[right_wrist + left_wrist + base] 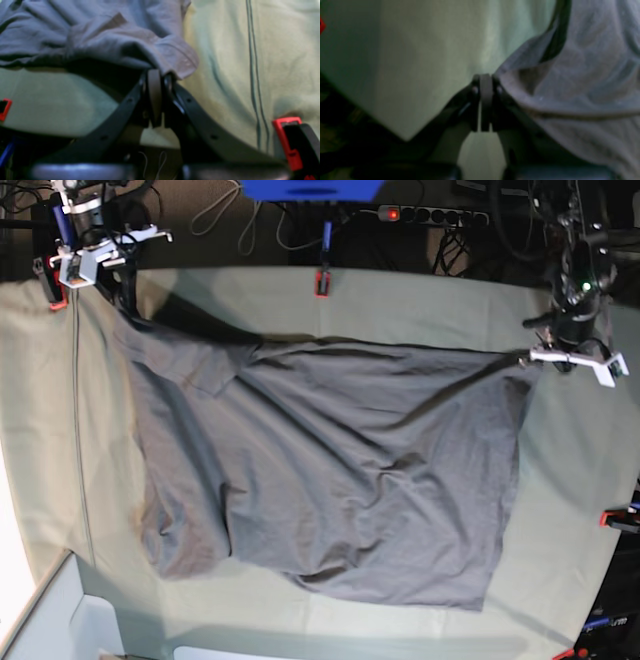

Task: Layout the t-shirt on the table in an organized manner, then fold the t-shirt properly
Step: 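Lower the t-shirt flat, pulling both held edges apart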

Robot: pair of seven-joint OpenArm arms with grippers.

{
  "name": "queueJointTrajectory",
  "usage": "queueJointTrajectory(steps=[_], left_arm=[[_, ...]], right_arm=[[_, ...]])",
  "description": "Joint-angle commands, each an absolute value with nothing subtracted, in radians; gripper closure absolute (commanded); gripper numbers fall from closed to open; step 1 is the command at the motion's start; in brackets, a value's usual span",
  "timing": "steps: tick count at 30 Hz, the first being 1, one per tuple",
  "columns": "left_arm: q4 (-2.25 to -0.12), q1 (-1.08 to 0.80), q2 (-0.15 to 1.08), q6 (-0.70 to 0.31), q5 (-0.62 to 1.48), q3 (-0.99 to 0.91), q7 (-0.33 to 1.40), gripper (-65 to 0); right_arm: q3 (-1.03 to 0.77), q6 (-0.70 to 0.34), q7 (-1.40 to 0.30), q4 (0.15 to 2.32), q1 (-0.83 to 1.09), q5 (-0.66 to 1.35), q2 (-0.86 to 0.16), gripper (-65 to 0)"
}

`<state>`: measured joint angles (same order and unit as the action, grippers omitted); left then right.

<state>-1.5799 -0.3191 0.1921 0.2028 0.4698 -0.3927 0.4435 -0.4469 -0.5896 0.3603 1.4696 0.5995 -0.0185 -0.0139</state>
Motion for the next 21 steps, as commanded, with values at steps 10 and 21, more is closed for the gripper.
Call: queueJointTrajectory(steps=[10, 21], left_arm=[[-1.537, -0.280, 0.188, 0.200, 0.516, -0.395, 0.424, -32.8], [-1.366, -0.208, 0.186, 0.200, 0.521, -0.394, 0.424, -32.8]], right_arm=[[-0.456, -0.588, 0.381, 1.483, 0.608, -0.004, -0.001, 0.0], [-0.456, -0.588, 0.380, 1.483, 0.607, -0.005, -0.001, 0.0]])
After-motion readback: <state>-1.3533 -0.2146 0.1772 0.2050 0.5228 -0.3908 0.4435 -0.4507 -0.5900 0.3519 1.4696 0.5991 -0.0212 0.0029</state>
